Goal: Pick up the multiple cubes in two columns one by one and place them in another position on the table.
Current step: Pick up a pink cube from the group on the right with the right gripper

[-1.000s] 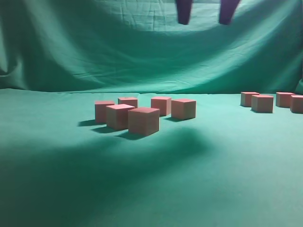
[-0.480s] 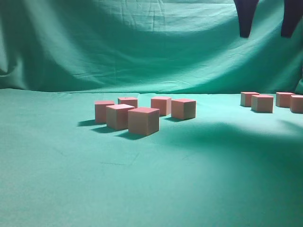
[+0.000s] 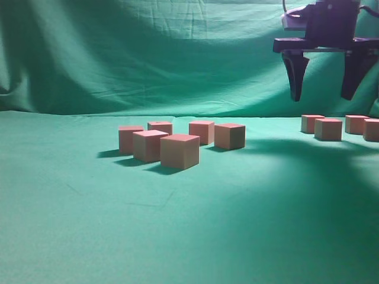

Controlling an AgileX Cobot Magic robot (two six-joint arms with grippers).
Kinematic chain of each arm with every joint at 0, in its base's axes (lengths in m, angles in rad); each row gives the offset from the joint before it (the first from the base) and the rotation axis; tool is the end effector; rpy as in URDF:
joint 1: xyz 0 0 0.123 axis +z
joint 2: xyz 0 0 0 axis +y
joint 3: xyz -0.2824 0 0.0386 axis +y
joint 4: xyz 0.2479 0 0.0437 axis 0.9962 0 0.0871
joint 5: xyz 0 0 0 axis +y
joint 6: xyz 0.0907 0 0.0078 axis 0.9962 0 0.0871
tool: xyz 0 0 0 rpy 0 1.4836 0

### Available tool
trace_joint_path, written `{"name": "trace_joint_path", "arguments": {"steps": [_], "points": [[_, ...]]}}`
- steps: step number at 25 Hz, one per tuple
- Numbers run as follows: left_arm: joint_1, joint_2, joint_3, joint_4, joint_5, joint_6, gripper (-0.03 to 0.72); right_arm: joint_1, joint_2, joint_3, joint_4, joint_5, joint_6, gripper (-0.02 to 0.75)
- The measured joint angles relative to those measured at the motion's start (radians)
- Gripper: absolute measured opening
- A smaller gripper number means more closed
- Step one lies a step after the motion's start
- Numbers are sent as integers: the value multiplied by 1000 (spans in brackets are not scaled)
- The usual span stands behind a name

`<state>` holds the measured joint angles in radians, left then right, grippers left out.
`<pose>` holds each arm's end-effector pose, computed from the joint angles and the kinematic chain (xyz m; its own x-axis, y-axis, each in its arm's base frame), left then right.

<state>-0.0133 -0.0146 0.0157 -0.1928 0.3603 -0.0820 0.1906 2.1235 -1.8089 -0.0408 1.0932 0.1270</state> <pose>0.0525 -0.0069 0.1767 -0.2761 -0.2554 -0.9266 0.0069 0.9635 -0.2677 0.4452 0.0825 0.2198 -0.9652 -0.0763 -0.2503 -0.0767 0.9970 -0.0081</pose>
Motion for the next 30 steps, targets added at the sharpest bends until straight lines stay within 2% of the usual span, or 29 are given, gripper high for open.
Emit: {"name": "trace_joint_path", "arguments": {"steps": [2, 3, 6, 16, 23, 30], "points": [[0, 0, 0, 0, 0, 0, 0, 0, 17, 0, -9, -14, 21, 596], [0, 0, 0, 0, 0, 0, 0, 0, 27, 0, -17, -16, 32, 543], [0, 0, 0, 0, 0, 0, 0, 0, 51, 0, -49, -23, 54, 543], [0, 0, 0, 0, 0, 0, 0, 0, 117, 0, -54, -44, 68, 543], [0, 0, 0, 0, 0, 0, 0, 0, 125, 0, -54, -34, 72, 260], [0, 0, 0, 0, 0, 0, 0, 8, 54, -1, -54, 18, 72, 267]]}}
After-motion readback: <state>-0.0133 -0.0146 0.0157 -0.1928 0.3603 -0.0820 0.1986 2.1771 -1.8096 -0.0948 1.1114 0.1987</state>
